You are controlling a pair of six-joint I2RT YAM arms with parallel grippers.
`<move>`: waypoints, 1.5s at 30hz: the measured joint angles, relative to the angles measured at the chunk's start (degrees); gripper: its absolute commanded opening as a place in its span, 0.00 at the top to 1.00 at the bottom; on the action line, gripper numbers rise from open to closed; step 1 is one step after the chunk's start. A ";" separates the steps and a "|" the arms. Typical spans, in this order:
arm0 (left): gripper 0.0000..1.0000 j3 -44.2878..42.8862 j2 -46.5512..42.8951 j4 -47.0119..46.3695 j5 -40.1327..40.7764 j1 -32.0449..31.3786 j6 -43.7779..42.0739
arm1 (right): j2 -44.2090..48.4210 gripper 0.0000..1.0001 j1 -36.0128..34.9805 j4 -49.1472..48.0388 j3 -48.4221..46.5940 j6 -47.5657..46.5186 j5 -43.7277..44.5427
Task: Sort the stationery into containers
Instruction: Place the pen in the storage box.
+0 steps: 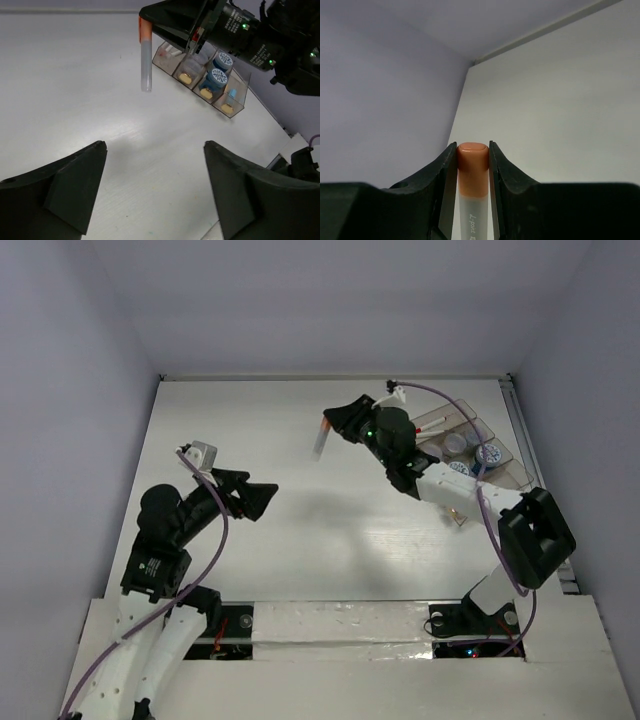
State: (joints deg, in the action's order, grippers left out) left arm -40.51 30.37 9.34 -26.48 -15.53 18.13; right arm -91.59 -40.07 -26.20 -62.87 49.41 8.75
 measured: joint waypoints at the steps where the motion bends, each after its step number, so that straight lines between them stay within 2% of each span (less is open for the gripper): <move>1: 0.04 0.09 -0.81 0.02 0.02 0.00 -0.24 | 0.42 1.00 1.44 0.46 0.28 0.09 0.09; 2: 0.01 0.37 -1.84 -0.15 0.07 0.00 -0.24 | 1.18 1.00 2.73 0.63 1.14 0.07 0.31; 4: 0.01 1.22 -3.96 -0.48 0.07 -0.02 -0.22 | 5.22 1.00 6.08 1.81 5.88 -0.13 0.98; 8: 0.01 3.10 -5.42 -1.03 0.50 -1.79 -0.26 | 17.90 1.00 14.71 7.39 17.49 -1.40 3.48; 12: 0.01 4.33 -5.44 -0.98 0.96 -4.46 -0.24 | 32.83 1.00 28.00 15.23 26.32 -3.58 8.28; 16: 0.01 4.50 -6.12 -0.94 1.84 -6.86 -0.22 | 41.79 1.00 39.01 21.18 29.73 -6.19 12.13; 22: 0.01 4.50 -9.22 -0.90 4.46 -9.73 -0.09 | 40.35 1.00 48.41 25.88 29.92 -9.33 14.49; 31: 0.01 4.50 -11.28 -0.46 6.93 -11.50 0.20 | 32.70 0.99 52.09 27.08 29.90 -11.76 14.34; 33: 0.01 4.50 -11.52 -0.39 7.39 -11.52 0.22 | 31.32 0.87 52.11 27.17 29.92 -11.80 13.99; 34: 0.01 4.50 -11.54 -0.37 7.58 -11.52 0.24 | 31.08 0.62 52.11 27.15 29.92 -11.80 13.81; 36: 0.01 4.50 -11.54 -0.13 8.04 -11.52 0.26 | 31.01 0.32 52.11 27.08 29.92 -11.63 13.51; 37: 0.01 4.50 -11.54 -0.11 8.13 -11.52 0.26 | 31.01 0.25 52.11 27.02 29.92 -11.93 13.33; 41: 0.01 4.50 -11.54 0.04 8.59 -11.52 0.33 | 31.06 0.09 52.13 27.10 29.92 -12.11 12.57; 45: 0.01 4.50 -11.32 0.09 8.76 -11.52 0.39 | 32.20 0.04 52.13 27.61 29.73 -12.24 11.43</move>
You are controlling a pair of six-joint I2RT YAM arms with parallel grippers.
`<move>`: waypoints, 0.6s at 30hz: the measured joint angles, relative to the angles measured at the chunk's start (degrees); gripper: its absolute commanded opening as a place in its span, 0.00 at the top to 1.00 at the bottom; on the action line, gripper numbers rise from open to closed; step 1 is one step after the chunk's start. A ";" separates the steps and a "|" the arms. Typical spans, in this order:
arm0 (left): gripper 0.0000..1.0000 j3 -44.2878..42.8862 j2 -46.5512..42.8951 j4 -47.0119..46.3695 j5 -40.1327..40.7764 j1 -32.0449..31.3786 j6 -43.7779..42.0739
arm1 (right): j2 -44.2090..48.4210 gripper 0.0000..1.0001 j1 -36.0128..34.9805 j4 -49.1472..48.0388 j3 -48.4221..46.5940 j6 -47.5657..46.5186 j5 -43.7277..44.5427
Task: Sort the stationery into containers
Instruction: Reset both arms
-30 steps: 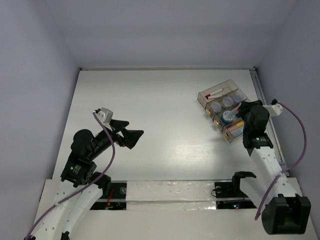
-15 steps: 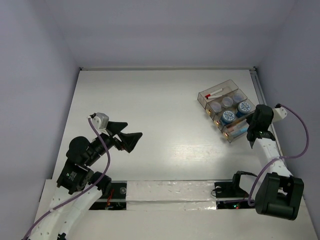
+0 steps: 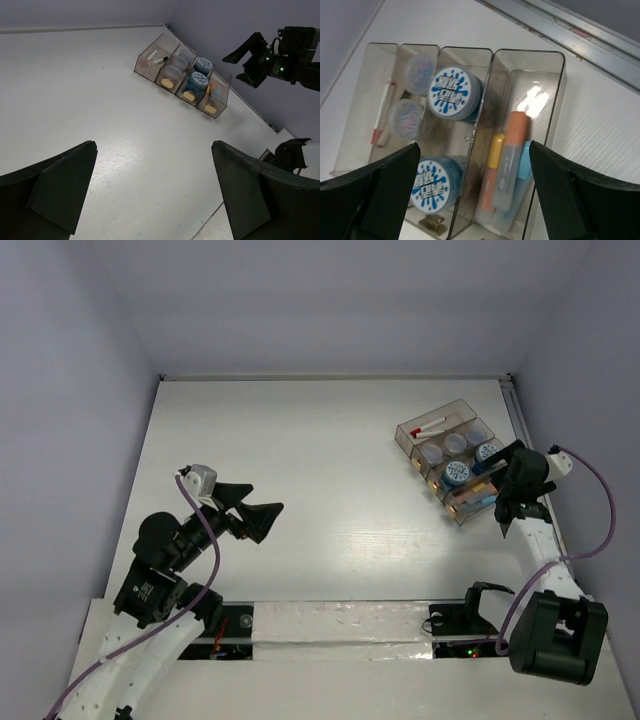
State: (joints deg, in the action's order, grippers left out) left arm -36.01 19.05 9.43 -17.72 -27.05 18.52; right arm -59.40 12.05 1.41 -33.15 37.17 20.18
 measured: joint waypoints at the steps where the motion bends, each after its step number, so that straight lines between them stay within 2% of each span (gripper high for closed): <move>1: 0.01 0.00 0.02 0.00 0.00 0.00 0.00 | 0.81 0.04 -0.02 0.57 -0.17 -0.09 -0.70; 3: 0.01 0.00 0.09 0.00 0.00 0.07 0.00 | 3.58 0.07 0.00 1.86 -0.72 -0.35 -2.69; 4: 0.01 0.00 0.13 0.02 0.02 0.07 0.00 | 5.25 0.27 -0.02 2.51 -1.09 -0.50 -3.91; 6: 0.01 0.00 0.37 0.00 0.00 0.22 0.00 | 9.20 0.45 0.00 3.80 -2.54 -1.05 -7.52; 7: 0.01 0.00 0.50 0.00 0.00 0.31 -0.07 | 11.28 0.01 0.00 4.50 -3.67 -1.07 -10.08; 13: 0.01 -0.87 2.80 -0.50 0.98 1.03 -0.37 | 23.06 0.00 0.00 6.54 -12.35 -1.36 -25.40; 18: 0.01 -5.99 4.17 -1.97 2.71 1.18 0.04 | 31.98 0.00 0.00 7.17 -21.94 -1.20 -34.91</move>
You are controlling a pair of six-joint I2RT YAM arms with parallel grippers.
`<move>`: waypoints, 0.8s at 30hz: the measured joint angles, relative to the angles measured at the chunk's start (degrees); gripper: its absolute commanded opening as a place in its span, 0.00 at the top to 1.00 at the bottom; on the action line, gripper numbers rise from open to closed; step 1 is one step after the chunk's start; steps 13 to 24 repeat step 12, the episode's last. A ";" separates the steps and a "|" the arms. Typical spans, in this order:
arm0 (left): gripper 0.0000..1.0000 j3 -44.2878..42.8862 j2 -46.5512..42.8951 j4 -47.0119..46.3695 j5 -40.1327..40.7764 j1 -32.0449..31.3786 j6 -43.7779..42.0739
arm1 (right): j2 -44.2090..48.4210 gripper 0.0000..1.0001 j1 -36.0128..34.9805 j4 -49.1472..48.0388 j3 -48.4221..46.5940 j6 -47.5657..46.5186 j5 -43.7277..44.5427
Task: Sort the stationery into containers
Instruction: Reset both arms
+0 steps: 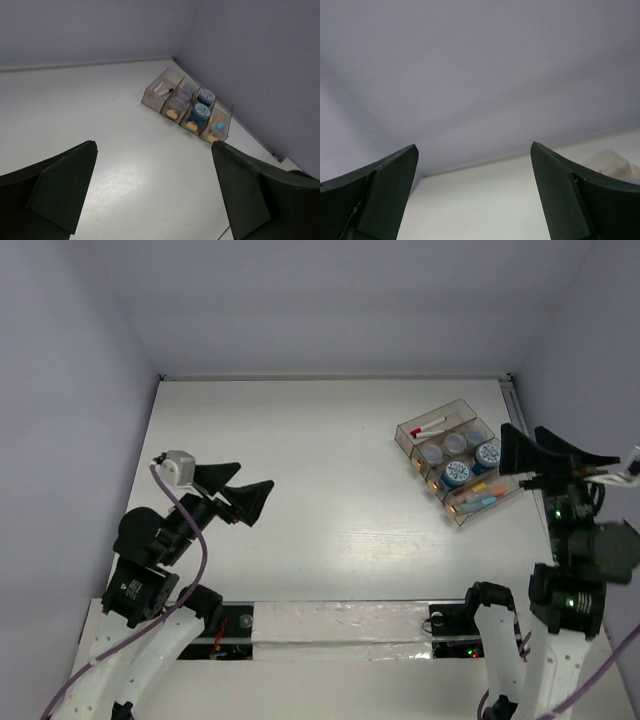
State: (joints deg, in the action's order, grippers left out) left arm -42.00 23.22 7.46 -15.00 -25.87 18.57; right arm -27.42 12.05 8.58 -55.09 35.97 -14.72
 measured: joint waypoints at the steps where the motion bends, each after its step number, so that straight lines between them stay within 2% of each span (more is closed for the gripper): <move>1: 0.01 -1.42 -0.02 -0.44 0.55 0.00 0.00 | 1.99 0.00 0.00 -0.13 -2.01 -0.02 -1.11; 6: 0.01 -8.92 -1.05 -4.09 4.28 0.00 -0.07 | 9.68 0.00 0.00 -2.14 -7.76 -0.55 -3.61; 10: 0.01 -12.04 -2.34 -6.86 6.51 0.00 -0.11 | 12.39 0.00 0.00 -2.97 -8.28 -1.46 -3.98; 24: 0.01 -12.48 -2.43 -7.74 7.02 0.00 -0.11 | 12.24 0.00 0.00 -2.71 -7.74 -1.77 -4.02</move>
